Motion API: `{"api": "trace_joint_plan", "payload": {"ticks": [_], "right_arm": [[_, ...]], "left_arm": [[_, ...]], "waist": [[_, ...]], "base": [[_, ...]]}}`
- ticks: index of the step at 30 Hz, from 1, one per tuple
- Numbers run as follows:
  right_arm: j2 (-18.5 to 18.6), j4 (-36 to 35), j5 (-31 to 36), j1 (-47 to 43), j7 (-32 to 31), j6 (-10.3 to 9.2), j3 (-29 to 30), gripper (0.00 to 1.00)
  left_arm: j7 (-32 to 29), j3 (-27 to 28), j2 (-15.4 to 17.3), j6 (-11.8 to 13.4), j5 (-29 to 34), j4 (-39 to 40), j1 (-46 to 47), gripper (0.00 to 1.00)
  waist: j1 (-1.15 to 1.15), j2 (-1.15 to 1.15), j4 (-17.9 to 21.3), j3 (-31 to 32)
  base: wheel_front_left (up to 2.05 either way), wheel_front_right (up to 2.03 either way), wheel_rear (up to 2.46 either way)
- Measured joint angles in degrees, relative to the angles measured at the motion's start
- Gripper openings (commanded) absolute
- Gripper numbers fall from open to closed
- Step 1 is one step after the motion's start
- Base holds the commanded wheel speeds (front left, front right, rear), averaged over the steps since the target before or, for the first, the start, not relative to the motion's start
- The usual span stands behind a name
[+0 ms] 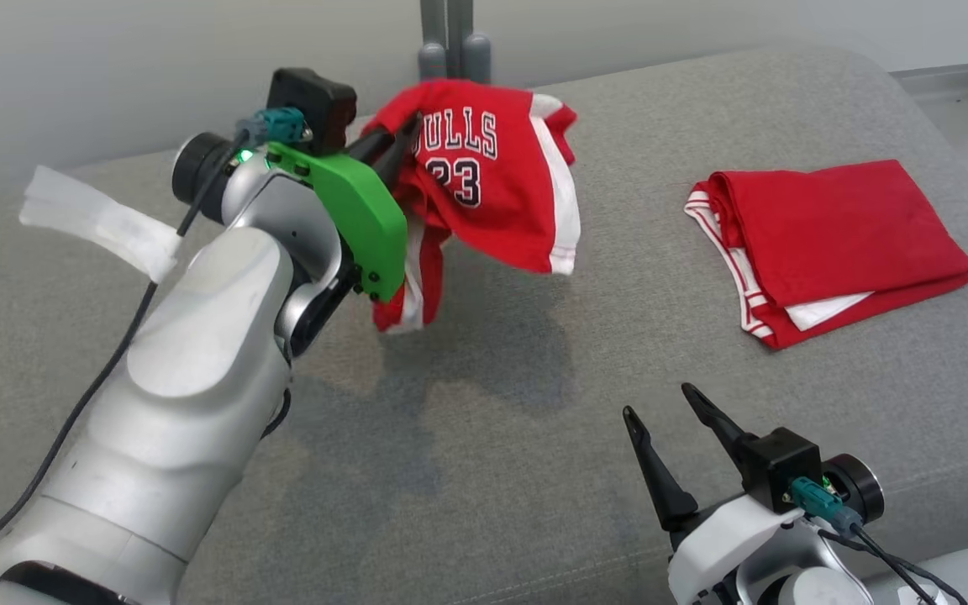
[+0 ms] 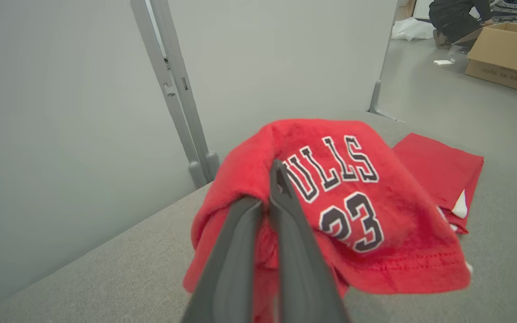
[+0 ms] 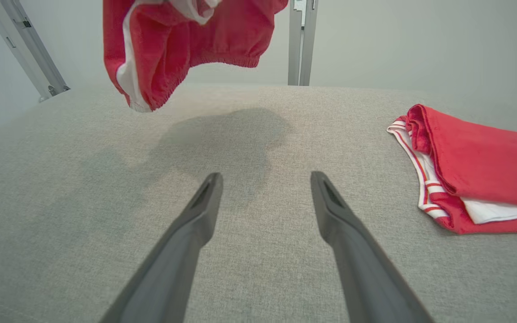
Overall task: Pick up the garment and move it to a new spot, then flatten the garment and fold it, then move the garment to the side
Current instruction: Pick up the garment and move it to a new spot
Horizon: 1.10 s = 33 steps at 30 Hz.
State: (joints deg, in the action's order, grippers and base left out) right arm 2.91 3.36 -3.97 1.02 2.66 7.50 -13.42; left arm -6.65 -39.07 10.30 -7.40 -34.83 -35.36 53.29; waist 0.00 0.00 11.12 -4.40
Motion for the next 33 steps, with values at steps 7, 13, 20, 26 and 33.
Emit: {"api": "trace_joint_plan", "payload": {"ticks": [7,13,20,26,33], "right_arm": [[0.0,0.6,-0.8,1.5,1.1,0.00,-0.3,1.00],[0.0,1.3,-1.1,2.6,1.7,0.00,-0.1,1.00],[0.0,1.9,-1.3,2.7,2.1,0.00,0.9,1.00],[0.0,2.4,-1.5,2.4,2.3,0.00,1.9,1.00],[0.0,2.4,-1.6,0.9,2.2,0.00,2.8,1.00]], "left_arm": [[0.2,-6.6,4.1,0.0,3.0,-4.5,-3.6,0.00],[1.5,-9.9,5.8,1.5,7.2,-12.8,-4.8,0.66],[4.4,-8.2,4.3,2.7,5.0,-17.5,-6.2,1.00],[10.2,-6.0,3.5,3.2,2.6,-17.5,-8.5,1.00],[14.4,-7.8,1.4,3.5,2.9,-11.9,-13.3,1.00]], "waist": [[0.00,0.00,2.8,-2.0],[0.00,0.00,3.6,-3.9],[0.00,0.00,2.2,-4.1],[0.00,0.00,0.1,-2.3],[0.00,0.00,-2.6,0.4]], "base": [[0.00,0.00,0.00],[0.00,0.00,0.00],[0.00,0.00,0.00],[0.00,0.00,0.00],[0.00,0.00,0.00]]}}
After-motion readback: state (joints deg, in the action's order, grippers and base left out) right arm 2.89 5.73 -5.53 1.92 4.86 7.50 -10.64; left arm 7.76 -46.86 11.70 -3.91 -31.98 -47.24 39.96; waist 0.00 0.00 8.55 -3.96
